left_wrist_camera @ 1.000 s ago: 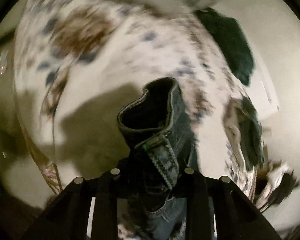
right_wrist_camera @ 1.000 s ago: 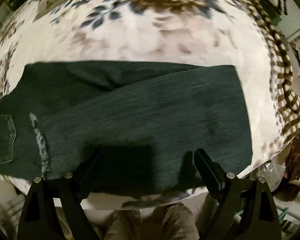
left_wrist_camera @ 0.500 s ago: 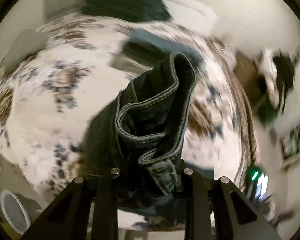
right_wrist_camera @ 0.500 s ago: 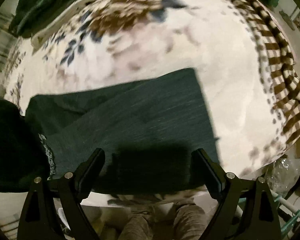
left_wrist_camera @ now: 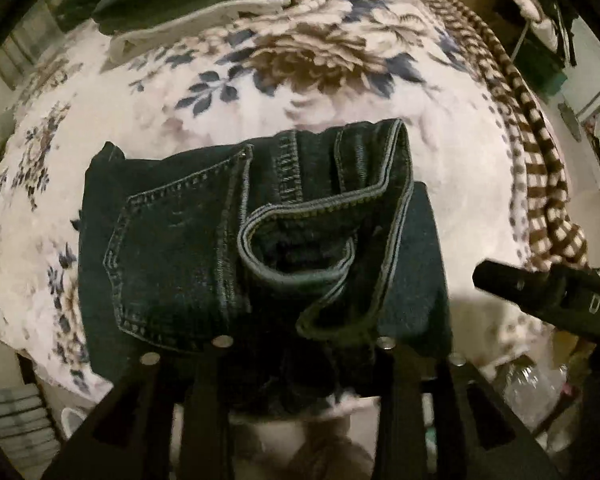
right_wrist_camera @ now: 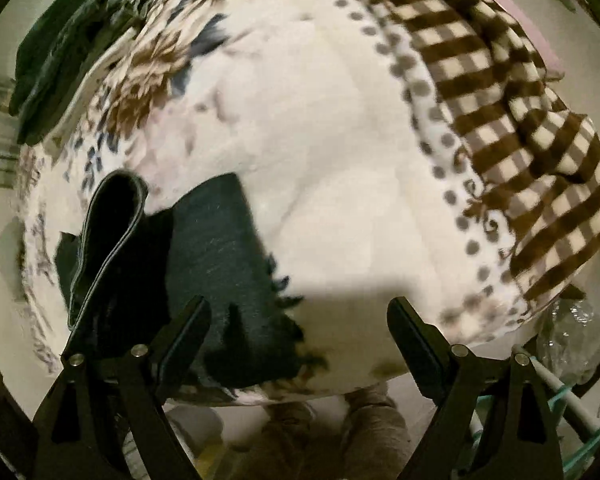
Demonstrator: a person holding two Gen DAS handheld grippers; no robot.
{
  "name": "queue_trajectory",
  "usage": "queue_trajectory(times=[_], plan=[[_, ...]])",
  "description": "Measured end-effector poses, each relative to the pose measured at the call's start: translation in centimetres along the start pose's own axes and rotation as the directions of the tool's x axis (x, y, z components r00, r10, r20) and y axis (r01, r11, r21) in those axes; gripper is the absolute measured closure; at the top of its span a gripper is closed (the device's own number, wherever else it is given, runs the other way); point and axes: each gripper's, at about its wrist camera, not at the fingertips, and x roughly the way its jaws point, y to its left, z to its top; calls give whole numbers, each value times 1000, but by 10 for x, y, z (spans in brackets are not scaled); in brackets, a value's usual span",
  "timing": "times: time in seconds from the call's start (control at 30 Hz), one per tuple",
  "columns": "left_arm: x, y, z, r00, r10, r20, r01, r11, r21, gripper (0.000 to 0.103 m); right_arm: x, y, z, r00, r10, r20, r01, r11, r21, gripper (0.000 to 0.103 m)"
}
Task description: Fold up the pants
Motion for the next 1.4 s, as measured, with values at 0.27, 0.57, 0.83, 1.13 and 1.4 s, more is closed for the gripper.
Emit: queue_trajectory(times=[0.27, 0.57, 0.83, 1.13, 1.4], plan=[[-53, 40, -12, 998, 60, 6, -59, 997, -51, 33, 0, 16, 16, 942, 326, -81, -323, 945, 47, 11], [-36, 124, -21, 958, 279, -68, -287, 945, -158, 33, 72, 74, 14, 969, 170, -181, -183, 981, -59, 16], [-36, 160, -26, 960, 269, -82, -281, 924, -258, 33, 11, 90, 3, 979, 193, -58, -197, 977, -86, 93], [-20, 163, -16, 996, 90, -28, -94, 933, -348, 33, -18, 9, 18, 989, 140, -42, -139, 990, 30, 93], [38, 151, -12, 994, 10, -110, -45, 949, -312, 31, 29, -13, 25, 994, 56, -97, -52, 998, 40, 44]])
